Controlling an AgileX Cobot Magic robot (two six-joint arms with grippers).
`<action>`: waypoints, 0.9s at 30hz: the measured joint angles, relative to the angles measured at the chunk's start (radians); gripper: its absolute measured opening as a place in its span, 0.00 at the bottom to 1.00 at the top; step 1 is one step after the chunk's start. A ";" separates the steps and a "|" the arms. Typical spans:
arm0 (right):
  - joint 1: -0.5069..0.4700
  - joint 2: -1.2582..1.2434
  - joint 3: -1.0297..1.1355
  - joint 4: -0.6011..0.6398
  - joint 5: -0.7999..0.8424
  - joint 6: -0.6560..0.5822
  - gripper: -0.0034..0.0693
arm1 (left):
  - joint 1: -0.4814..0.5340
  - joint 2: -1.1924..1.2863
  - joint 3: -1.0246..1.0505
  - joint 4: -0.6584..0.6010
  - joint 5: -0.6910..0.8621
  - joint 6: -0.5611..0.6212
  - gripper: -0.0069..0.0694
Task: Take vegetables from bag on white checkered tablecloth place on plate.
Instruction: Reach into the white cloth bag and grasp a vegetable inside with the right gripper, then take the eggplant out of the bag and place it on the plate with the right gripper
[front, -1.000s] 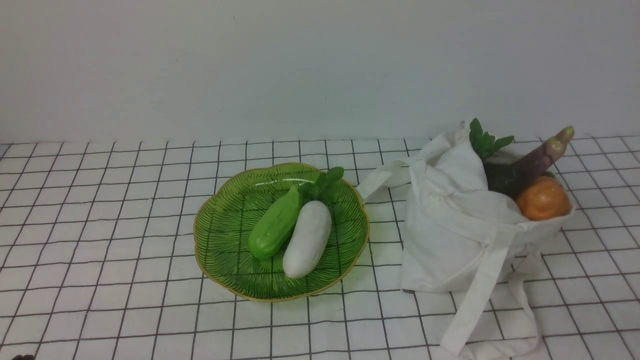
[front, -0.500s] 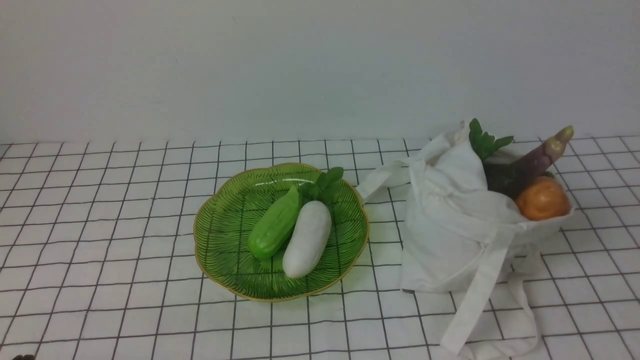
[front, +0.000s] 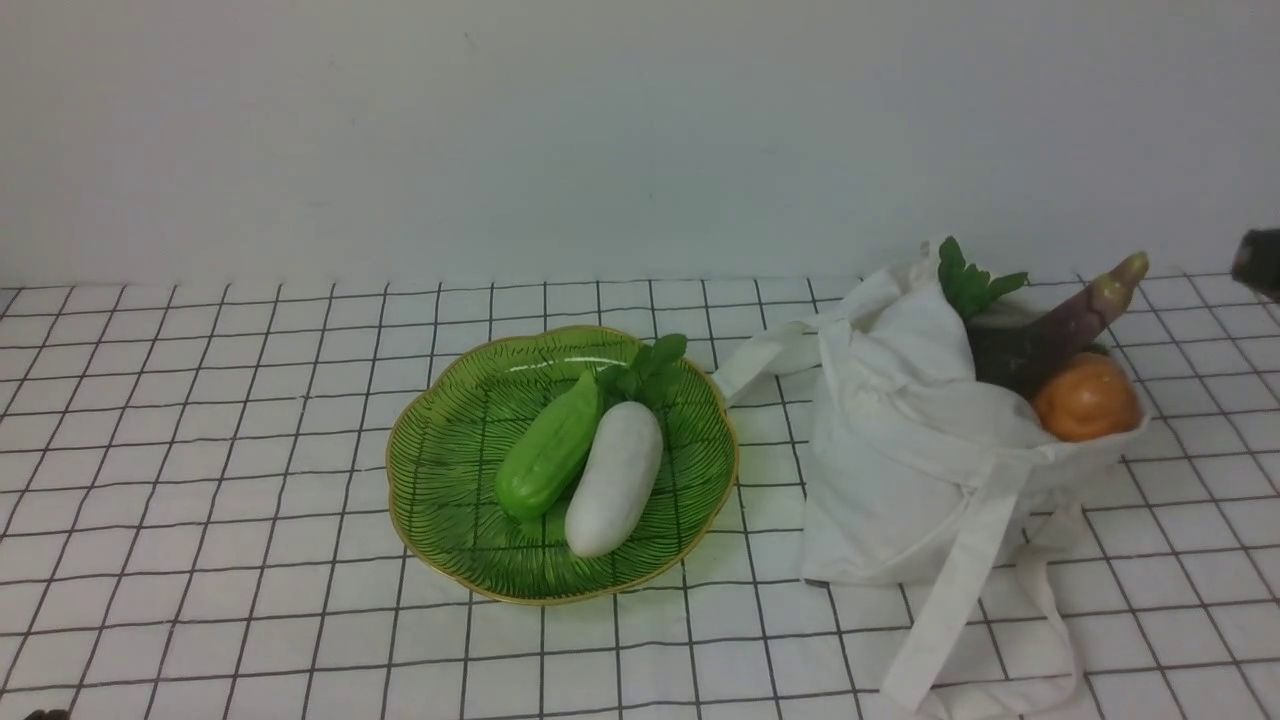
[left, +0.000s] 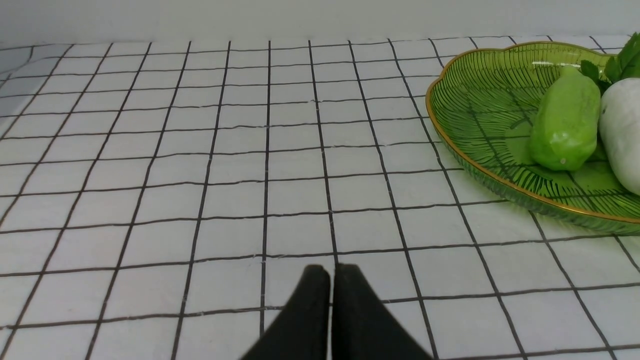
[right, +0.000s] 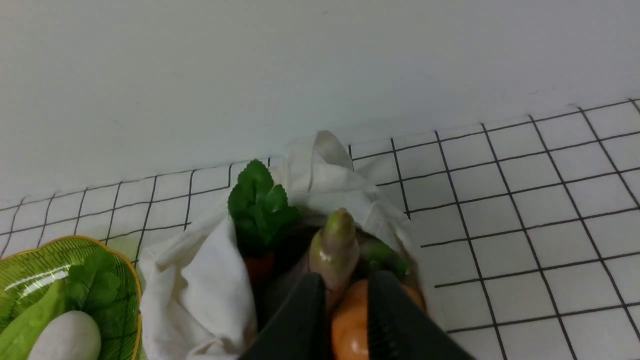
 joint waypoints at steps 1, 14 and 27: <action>0.000 0.025 -0.024 0.017 0.006 -0.015 0.30 | 0.000 0.000 0.000 0.000 0.000 0.000 0.08; 0.000 0.381 -0.190 0.114 0.031 -0.117 0.81 | 0.000 0.000 0.000 0.000 0.000 -0.005 0.08; 0.000 0.292 -0.191 0.114 0.052 -0.191 0.35 | 0.000 0.000 0.000 0.000 0.000 0.000 0.08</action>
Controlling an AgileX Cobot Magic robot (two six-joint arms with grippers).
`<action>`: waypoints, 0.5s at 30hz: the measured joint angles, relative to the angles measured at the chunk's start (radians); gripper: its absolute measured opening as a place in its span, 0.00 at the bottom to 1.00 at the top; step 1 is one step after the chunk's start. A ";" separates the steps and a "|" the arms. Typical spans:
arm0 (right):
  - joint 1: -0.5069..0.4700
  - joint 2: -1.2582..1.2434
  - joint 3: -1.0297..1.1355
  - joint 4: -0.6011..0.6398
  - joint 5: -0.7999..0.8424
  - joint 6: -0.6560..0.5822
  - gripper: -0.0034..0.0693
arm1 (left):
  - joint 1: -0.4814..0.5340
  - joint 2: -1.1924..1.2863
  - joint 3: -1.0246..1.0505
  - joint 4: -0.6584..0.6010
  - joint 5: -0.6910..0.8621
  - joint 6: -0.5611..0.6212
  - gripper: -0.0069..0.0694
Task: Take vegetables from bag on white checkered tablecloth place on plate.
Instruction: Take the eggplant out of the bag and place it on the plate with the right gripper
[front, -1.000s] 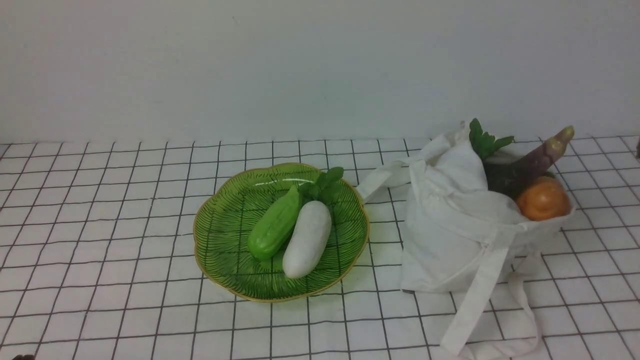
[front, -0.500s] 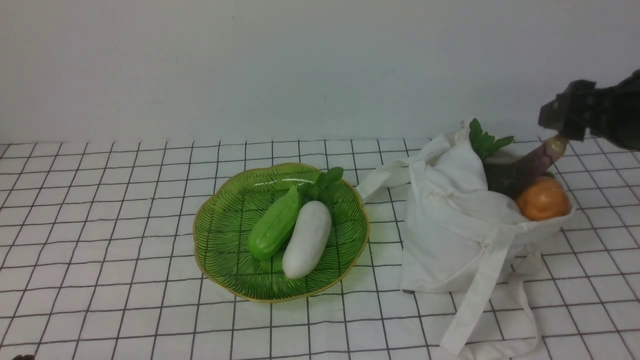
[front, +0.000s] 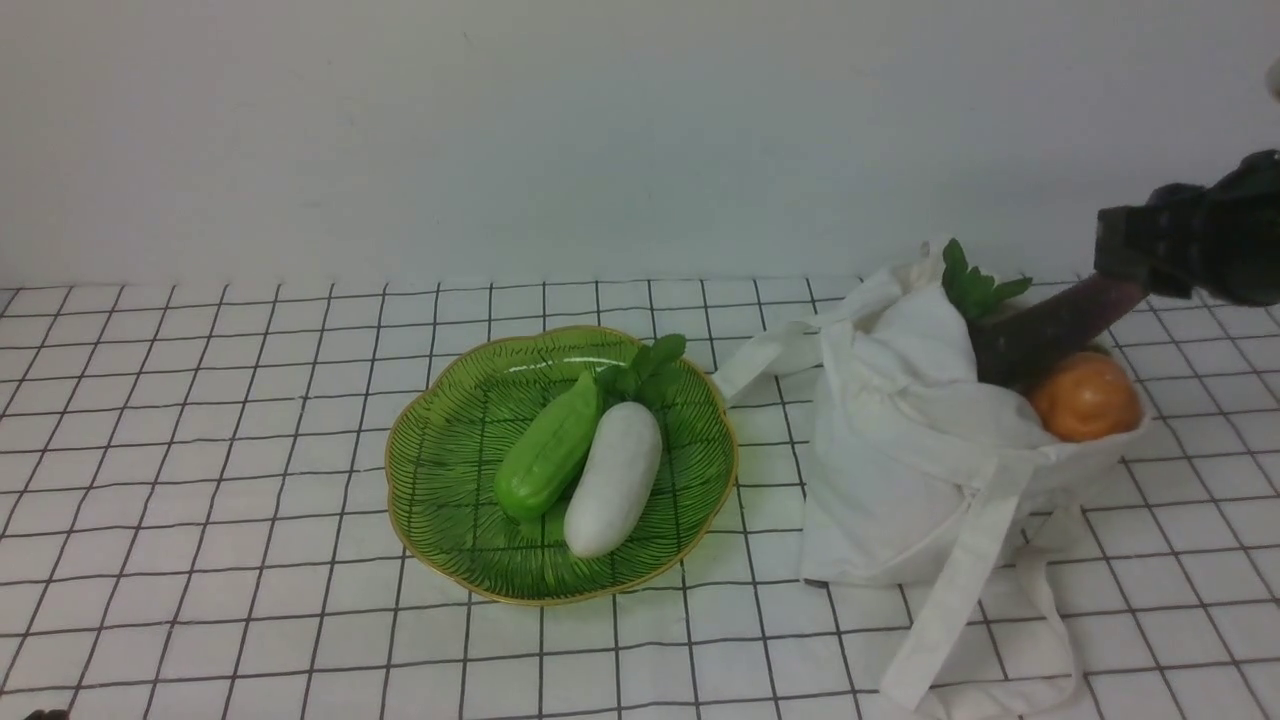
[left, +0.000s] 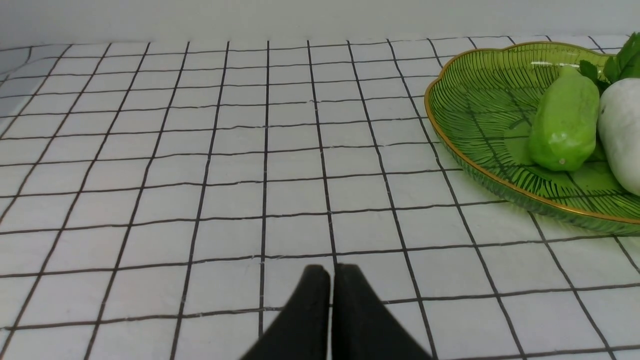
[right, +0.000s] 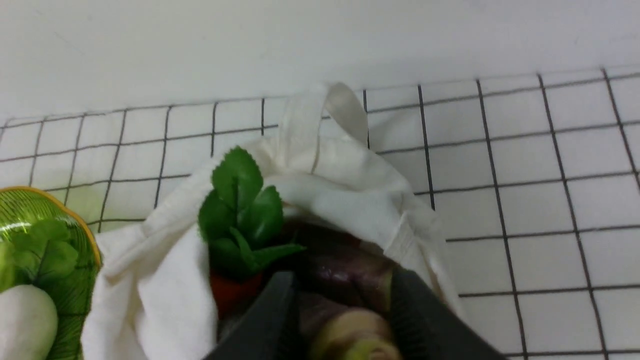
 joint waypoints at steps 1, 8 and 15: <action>0.000 -0.031 -0.001 0.000 0.001 -0.007 0.35 | 0.000 0.000 0.000 0.000 0.000 -0.005 0.08; 0.000 -0.166 -0.065 0.024 0.081 -0.007 0.35 | 0.000 0.000 0.000 0.000 0.000 -0.005 0.08; 0.162 -0.175 -0.093 0.257 0.101 -0.156 0.35 | 0.000 0.000 0.000 0.000 0.000 -0.005 0.08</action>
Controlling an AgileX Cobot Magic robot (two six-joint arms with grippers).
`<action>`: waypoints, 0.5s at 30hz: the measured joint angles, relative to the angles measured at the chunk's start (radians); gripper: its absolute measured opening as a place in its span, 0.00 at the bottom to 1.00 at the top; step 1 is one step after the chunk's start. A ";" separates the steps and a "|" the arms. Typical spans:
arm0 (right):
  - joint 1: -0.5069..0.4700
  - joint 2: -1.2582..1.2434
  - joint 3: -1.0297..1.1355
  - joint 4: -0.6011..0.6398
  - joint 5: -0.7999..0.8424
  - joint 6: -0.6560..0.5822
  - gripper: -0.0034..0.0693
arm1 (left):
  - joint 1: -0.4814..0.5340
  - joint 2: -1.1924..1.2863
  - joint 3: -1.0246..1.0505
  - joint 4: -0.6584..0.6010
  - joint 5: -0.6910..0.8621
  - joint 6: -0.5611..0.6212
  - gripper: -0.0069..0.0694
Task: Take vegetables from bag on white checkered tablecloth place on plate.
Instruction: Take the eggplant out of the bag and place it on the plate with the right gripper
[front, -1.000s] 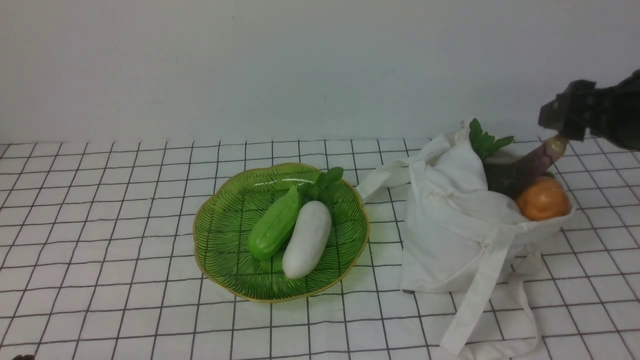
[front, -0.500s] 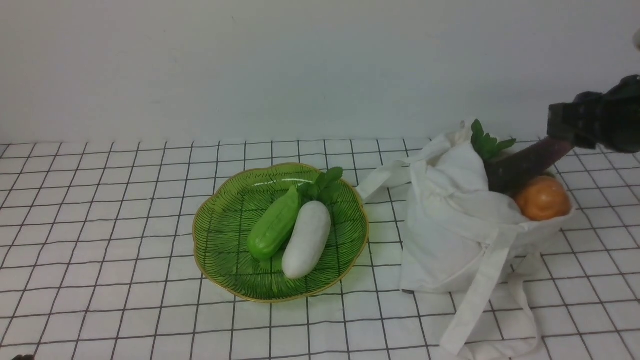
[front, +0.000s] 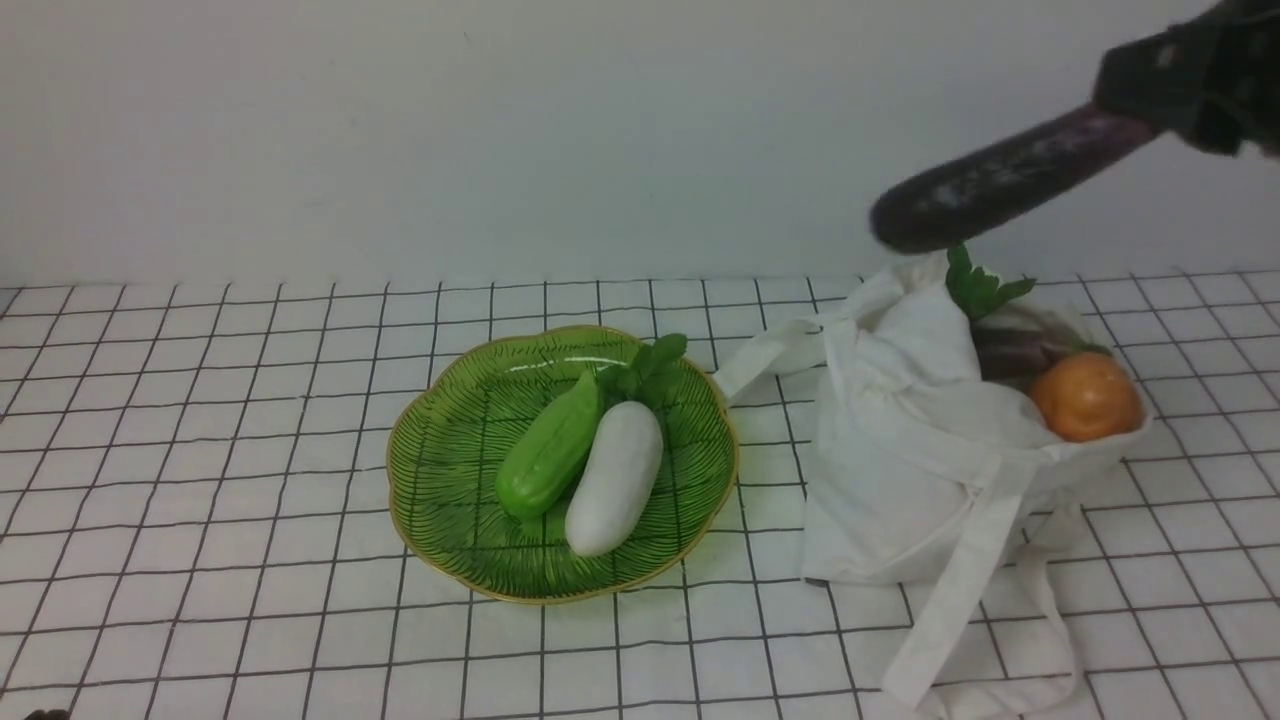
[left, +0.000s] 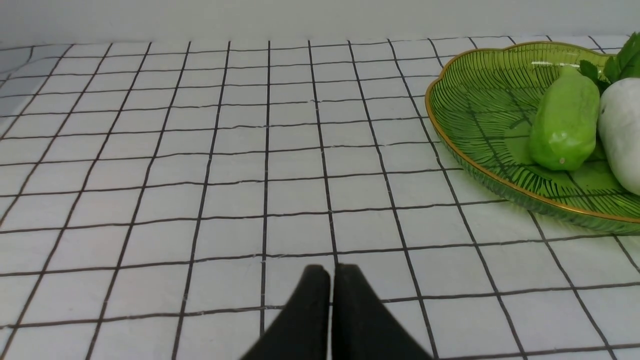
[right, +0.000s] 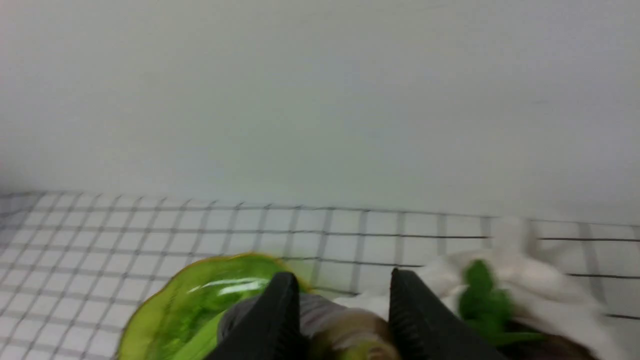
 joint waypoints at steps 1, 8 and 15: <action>0.037 0.016 0.000 0.026 0.000 -0.020 0.35 | 0.000 0.000 0.000 0.000 0.000 0.000 0.08; 0.325 0.300 -0.017 0.114 -0.085 -0.145 0.35 | 0.000 0.000 0.000 0.000 0.000 0.000 0.08; 0.441 0.559 -0.122 0.120 -0.159 -0.156 0.35 | 0.000 0.000 0.000 0.000 0.000 0.000 0.08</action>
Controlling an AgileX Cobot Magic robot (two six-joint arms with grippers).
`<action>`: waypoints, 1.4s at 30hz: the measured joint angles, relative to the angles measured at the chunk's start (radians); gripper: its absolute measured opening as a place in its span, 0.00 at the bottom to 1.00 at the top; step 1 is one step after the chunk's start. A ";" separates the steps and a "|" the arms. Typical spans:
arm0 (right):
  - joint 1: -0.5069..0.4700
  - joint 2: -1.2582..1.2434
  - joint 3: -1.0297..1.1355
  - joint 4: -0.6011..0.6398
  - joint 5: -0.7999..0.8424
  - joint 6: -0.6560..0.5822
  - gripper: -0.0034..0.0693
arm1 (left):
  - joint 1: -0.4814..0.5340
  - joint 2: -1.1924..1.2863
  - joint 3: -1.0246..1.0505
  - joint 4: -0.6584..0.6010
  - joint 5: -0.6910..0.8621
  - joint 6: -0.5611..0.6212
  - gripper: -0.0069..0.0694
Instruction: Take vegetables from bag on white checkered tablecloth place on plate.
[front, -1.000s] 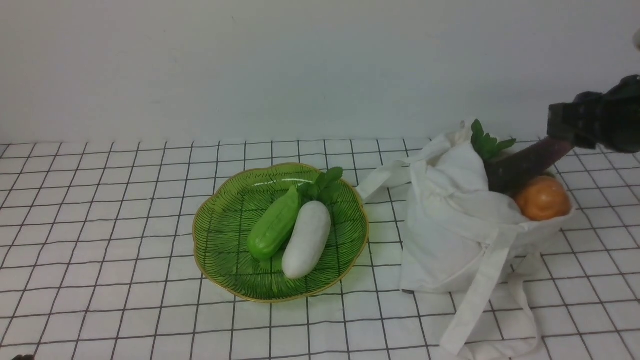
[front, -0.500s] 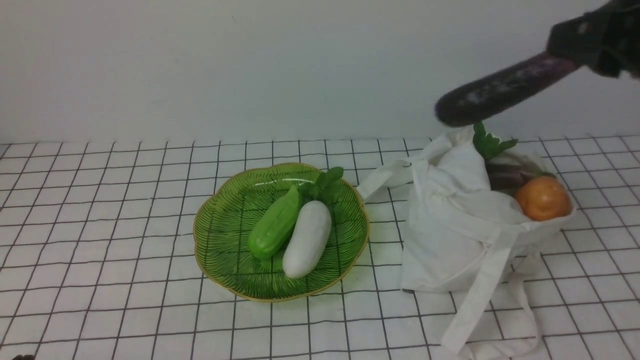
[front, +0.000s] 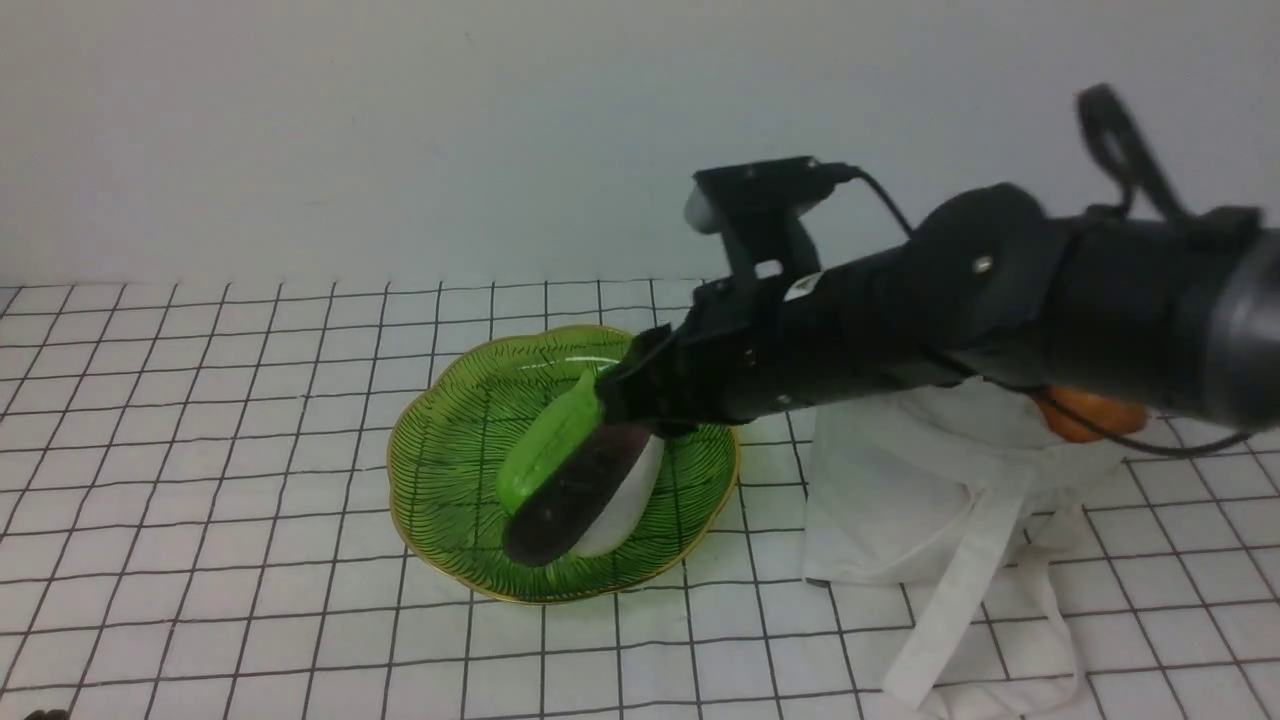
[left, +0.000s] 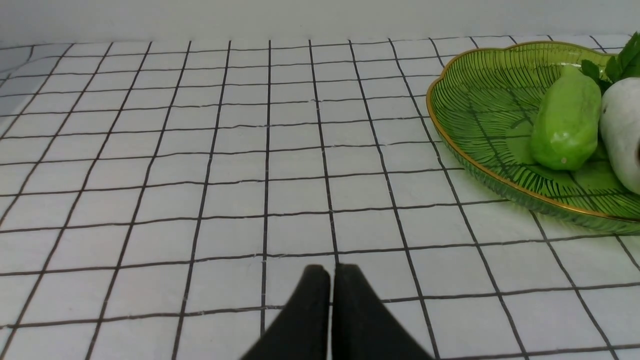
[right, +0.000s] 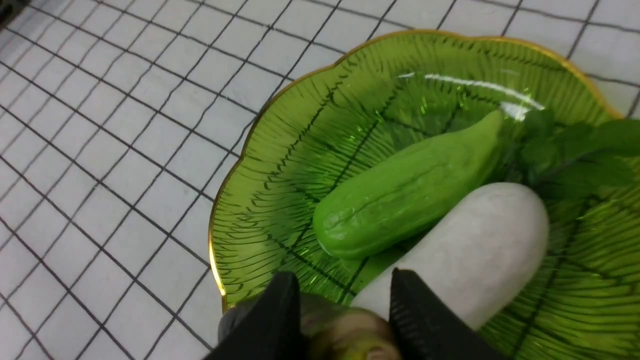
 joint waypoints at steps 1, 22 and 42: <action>0.010 0.038 -0.022 0.001 -0.004 0.000 0.35 | 0.000 0.000 0.000 0.000 0.000 0.000 0.08; 0.036 0.107 -0.199 -0.215 0.028 0.042 0.84 | 0.000 0.000 0.000 0.000 0.000 0.000 0.08; -0.052 -0.880 -0.016 -1.301 0.470 1.058 0.04 | 0.000 0.000 0.000 0.000 0.000 0.000 0.08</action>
